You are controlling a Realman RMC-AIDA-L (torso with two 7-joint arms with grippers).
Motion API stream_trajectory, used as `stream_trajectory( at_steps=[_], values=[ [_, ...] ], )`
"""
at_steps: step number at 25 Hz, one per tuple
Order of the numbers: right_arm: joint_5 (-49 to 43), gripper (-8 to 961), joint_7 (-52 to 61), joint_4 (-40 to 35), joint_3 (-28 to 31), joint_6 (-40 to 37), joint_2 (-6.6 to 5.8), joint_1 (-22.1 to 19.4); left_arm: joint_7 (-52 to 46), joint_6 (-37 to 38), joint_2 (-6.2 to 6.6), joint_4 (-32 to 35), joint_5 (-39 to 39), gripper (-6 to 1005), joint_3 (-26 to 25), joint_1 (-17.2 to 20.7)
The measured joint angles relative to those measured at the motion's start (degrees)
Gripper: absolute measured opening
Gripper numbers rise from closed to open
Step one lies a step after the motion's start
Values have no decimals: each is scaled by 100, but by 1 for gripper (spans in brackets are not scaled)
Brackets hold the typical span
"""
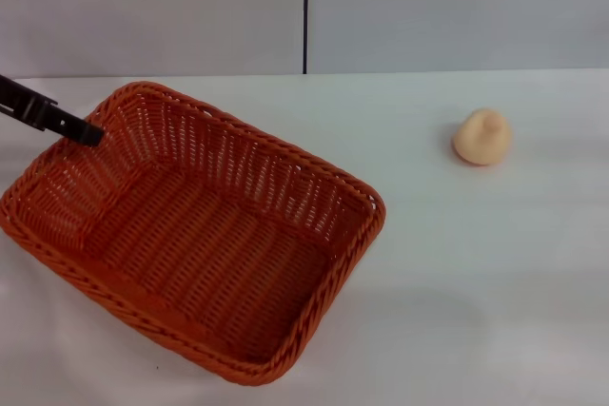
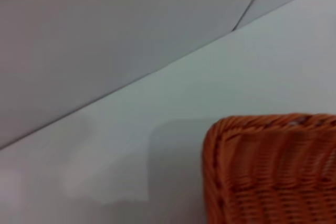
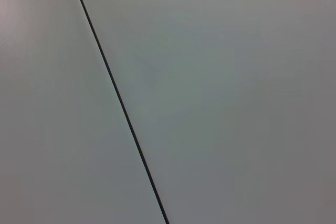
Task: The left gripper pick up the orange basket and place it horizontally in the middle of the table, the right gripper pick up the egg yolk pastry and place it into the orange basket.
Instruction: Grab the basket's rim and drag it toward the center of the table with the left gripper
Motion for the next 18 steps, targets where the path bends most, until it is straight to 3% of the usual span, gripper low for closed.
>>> stream_trajectory(
  at_steps=[7,18],
  values=[
    [-31,584,0,15,-21,0,3,-11,-15,-248,-106,-171,426,653,18,-50],
    [-27,584,0,19,-21,1,-4,-37,-34,-430,-117,-599,546,594,18,-72]
  ],
)
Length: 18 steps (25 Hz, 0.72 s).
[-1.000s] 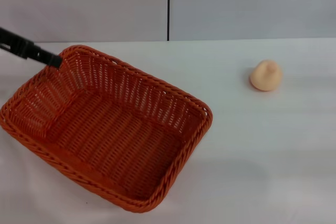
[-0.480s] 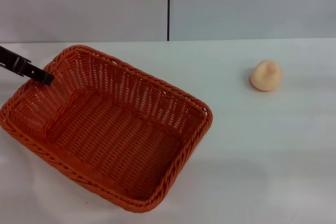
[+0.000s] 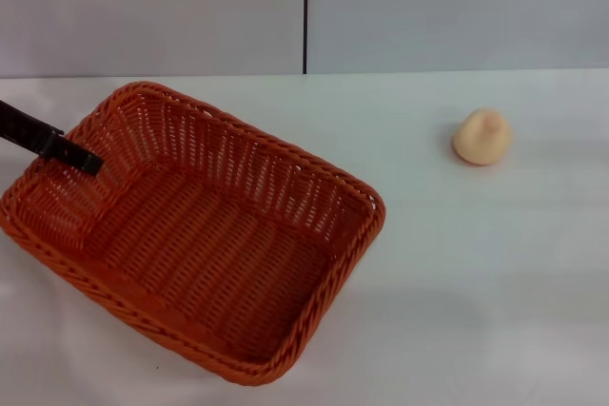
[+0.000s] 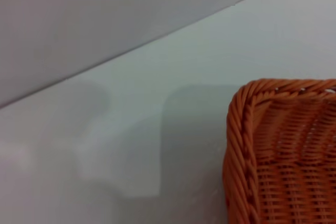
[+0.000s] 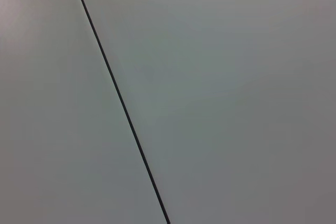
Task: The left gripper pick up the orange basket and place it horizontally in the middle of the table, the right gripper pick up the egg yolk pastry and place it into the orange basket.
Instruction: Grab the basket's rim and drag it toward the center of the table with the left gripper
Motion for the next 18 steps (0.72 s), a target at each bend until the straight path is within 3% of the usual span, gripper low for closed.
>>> stream_trajectory(
  at_steps=[11,18],
  values=[
    [16,585,0,0,0,82,-2,-19,-183,6,-44,27,211,535,63,42],
    [23,585,0,-1,5,153,-10,-13,-198,49,-92,109,236,308,13,49]
  ],
)
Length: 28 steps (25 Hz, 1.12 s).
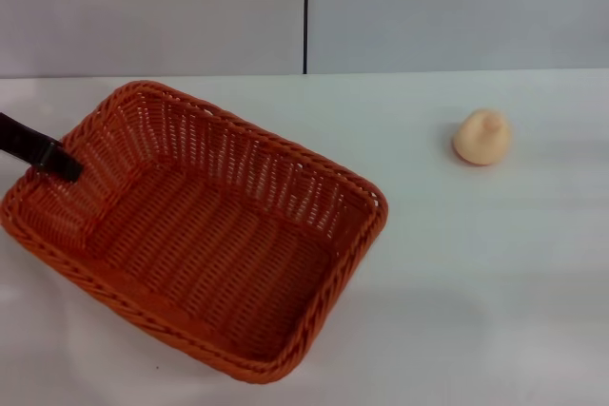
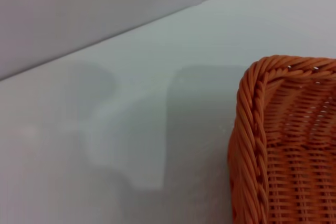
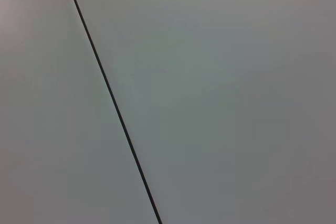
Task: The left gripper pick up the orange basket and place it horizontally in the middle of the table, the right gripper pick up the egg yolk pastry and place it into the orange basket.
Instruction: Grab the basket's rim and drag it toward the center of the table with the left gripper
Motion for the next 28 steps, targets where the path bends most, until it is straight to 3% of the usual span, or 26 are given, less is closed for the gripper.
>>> stream_trajectory(
  at_steps=[6,12,18,23,28],
  values=[
    [-4,585,0,-6,-4,46,0,40,-59,87,-53,87,11,175,35,-41],
    [-7,584,0,-24,-6,152,-8,61,-239,99,-54,254,-23,171,-226,-126],
    [-9,584,0,-40,-5,199,-38,123,-808,536,69,288,-27,167,-557,-335],
    [-32,584,0,-46,-5,232,-90,175,-1287,721,-8,435,-75,168,-1129,-381],
    [-36,584,0,-62,-4,278,-157,190,-1661,797,-74,628,-475,169,-1253,-206]
  ],
)
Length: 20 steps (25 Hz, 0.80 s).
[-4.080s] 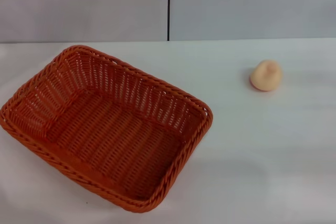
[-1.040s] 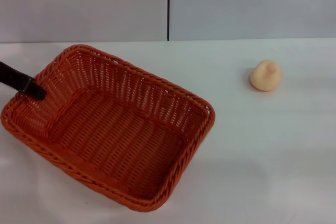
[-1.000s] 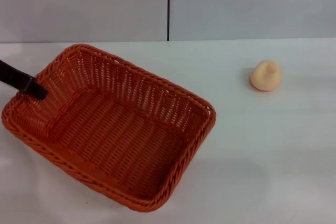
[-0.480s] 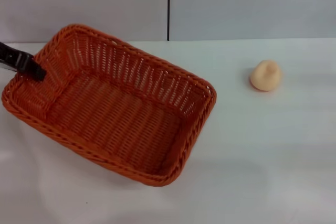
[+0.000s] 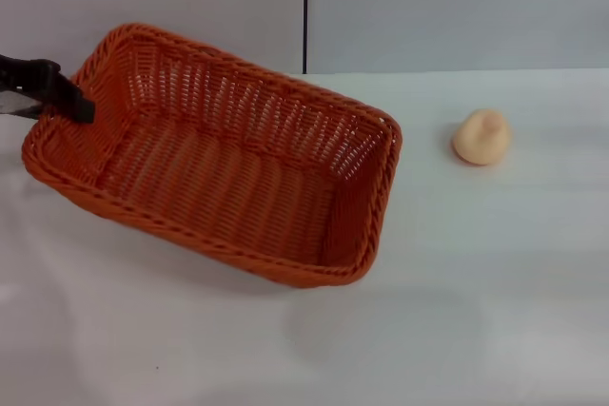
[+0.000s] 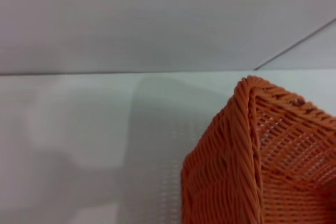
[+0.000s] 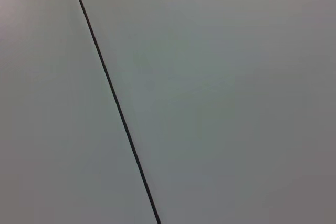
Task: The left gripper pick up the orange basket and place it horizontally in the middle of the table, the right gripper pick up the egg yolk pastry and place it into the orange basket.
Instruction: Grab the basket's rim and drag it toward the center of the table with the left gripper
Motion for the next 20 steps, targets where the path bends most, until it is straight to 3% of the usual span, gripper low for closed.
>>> stream_trajectory(
  at_steps=[6,8,12,13,18,20],
  values=[
    [31,584,0,0,26,285,-11,4,-332,60,-101,185,-544,169,-20,389],
    [33,584,0,0,33,408,-11,10,-392,47,-208,328,-686,169,-119,599],
    [35,584,0,1,45,526,-11,47,-408,19,-283,435,-789,170,-219,769],
    [36,584,0,1,47,531,-11,57,-417,11,-359,520,-878,170,-277,900],
    [38,584,0,17,52,534,-40,139,-468,0,-419,632,-999,184,-306,1053],
    [34,584,0,21,52,534,-52,165,-535,-61,-465,661,-1314,191,-256,1339]
  ],
)
